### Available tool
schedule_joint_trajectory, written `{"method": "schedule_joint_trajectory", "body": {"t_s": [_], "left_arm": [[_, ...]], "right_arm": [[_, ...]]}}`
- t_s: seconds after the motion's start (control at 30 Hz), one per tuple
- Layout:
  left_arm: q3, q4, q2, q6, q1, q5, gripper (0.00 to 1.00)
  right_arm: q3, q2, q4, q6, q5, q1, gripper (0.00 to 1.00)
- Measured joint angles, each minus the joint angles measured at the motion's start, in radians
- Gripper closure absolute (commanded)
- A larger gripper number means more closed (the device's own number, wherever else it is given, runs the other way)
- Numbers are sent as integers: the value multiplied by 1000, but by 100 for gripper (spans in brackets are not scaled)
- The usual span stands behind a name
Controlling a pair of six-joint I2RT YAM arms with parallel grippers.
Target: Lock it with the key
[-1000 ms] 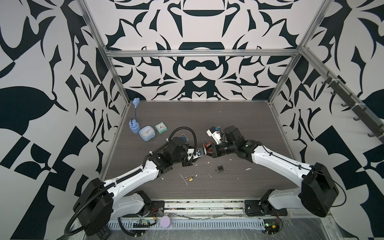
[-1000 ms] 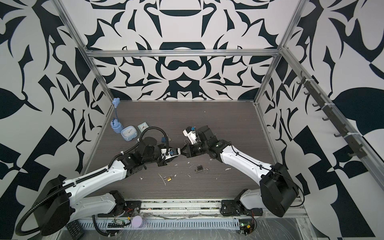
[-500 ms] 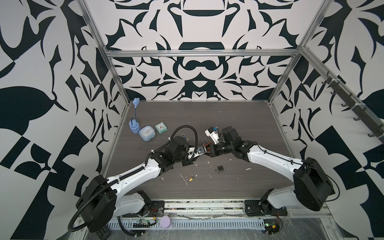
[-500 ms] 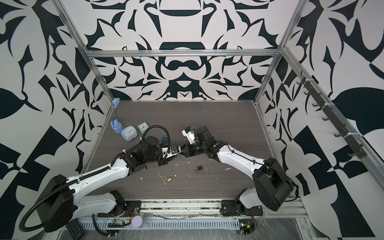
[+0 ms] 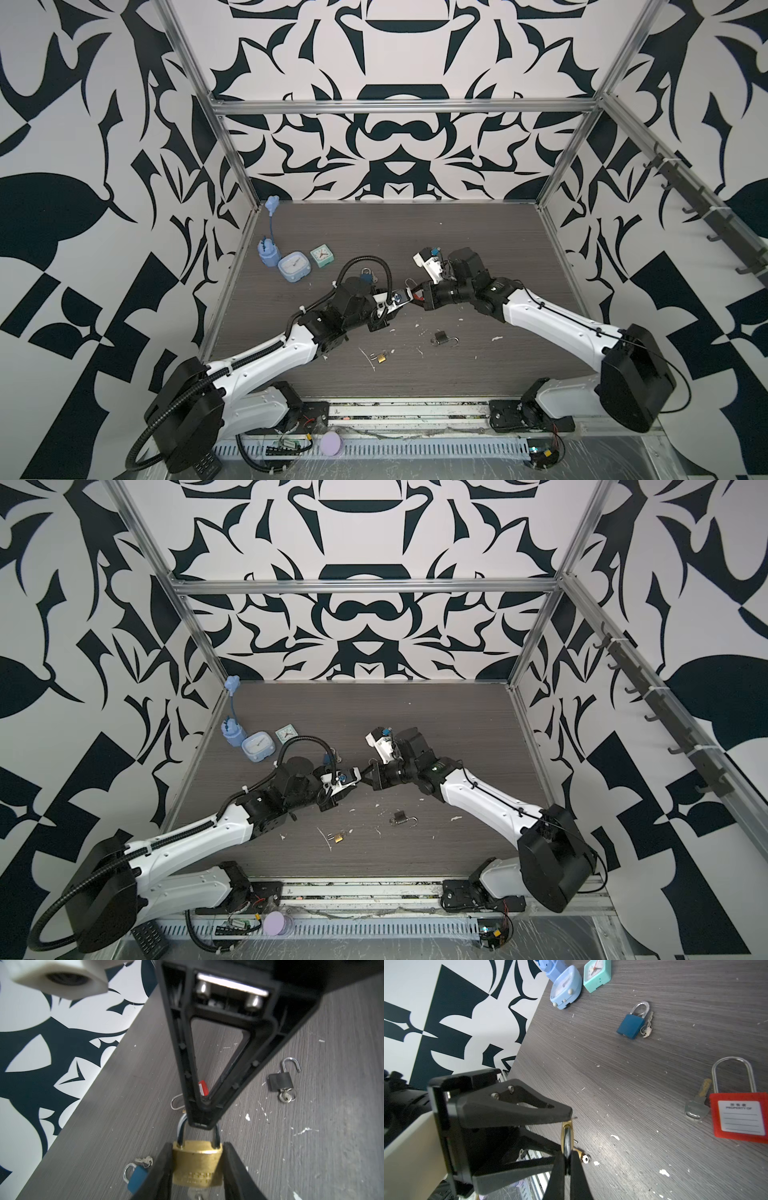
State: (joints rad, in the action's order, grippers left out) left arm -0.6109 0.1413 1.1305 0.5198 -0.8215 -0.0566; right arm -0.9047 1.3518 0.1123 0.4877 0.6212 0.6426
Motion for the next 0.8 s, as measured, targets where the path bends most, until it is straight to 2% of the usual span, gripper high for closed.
{"method": "schedule_joint_trajectory", "body": {"t_s": [0.07,0.3,0.5,0.6,0.8], "left_arm": [[12,22,-28,-30,-9,16,100],[46,42,-81,-133,-8,90,100],[45,51,-74,-274,-8,167,100],[20,63,-45,-407,-8,207,100],[-58,61,11,-817,-3,302,100]], "right_arm": [[-26,-21,45,-21,0,-7,79],[-103,-74,170,-94,-16,-29,60],[-92,-193,164,-121,-57,-35,58],[-37,-279,115,-130,-92,-34,59],[97,-346,11,-132,-129,-34,61]]}}
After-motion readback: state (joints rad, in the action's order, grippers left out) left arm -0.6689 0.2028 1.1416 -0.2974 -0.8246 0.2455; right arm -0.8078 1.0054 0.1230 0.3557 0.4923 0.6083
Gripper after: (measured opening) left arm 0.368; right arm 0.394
